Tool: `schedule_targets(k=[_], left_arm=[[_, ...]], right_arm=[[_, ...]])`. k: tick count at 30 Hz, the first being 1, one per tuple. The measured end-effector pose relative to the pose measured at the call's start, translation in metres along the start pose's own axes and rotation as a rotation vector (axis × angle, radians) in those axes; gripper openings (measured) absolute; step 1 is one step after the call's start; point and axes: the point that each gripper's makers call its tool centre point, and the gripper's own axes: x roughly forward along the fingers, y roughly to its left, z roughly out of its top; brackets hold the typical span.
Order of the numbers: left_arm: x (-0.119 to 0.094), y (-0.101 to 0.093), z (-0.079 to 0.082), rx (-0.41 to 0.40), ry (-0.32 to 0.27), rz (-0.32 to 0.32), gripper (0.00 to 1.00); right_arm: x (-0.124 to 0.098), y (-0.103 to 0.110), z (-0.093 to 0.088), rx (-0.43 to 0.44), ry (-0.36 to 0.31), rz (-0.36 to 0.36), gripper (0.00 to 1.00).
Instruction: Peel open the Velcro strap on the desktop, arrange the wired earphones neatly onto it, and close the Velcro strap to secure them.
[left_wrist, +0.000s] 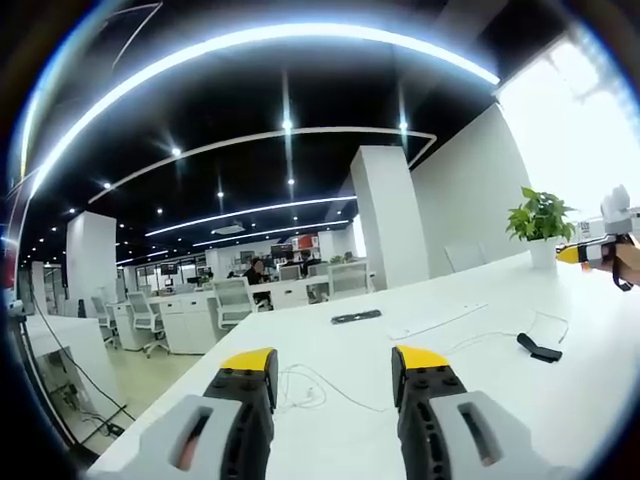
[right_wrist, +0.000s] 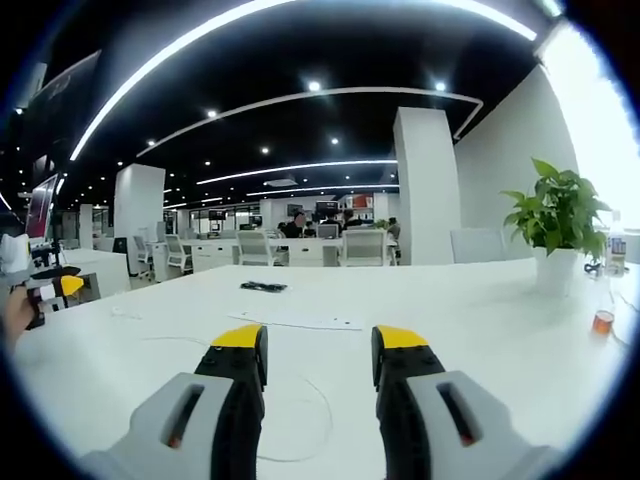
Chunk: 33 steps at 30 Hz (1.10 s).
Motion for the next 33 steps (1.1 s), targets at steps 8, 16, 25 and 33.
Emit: schedule_targets(k=[8,16,25,33], left_arm=[[0.000,-0.003,0.000,-0.009,0.000,-0.017,0.49],[0.000,-0.009,0.000,-0.009,0.000,-0.049,0.48],[-0.001,-0.024,0.000,-0.030,-0.004,-0.110,0.48],[-0.001,-0.031,-0.001,-0.032,-0.001,-0.146,0.48]], right_arm=[[0.004,0.008,-0.004,-0.032,0.012,0.049,0.42],[0.007,0.020,-0.010,-0.032,0.036,0.113,0.42],[0.009,0.030,-0.012,-0.021,0.047,0.171,0.41],[0.013,0.044,-0.015,-0.046,0.057,0.227,0.39]])
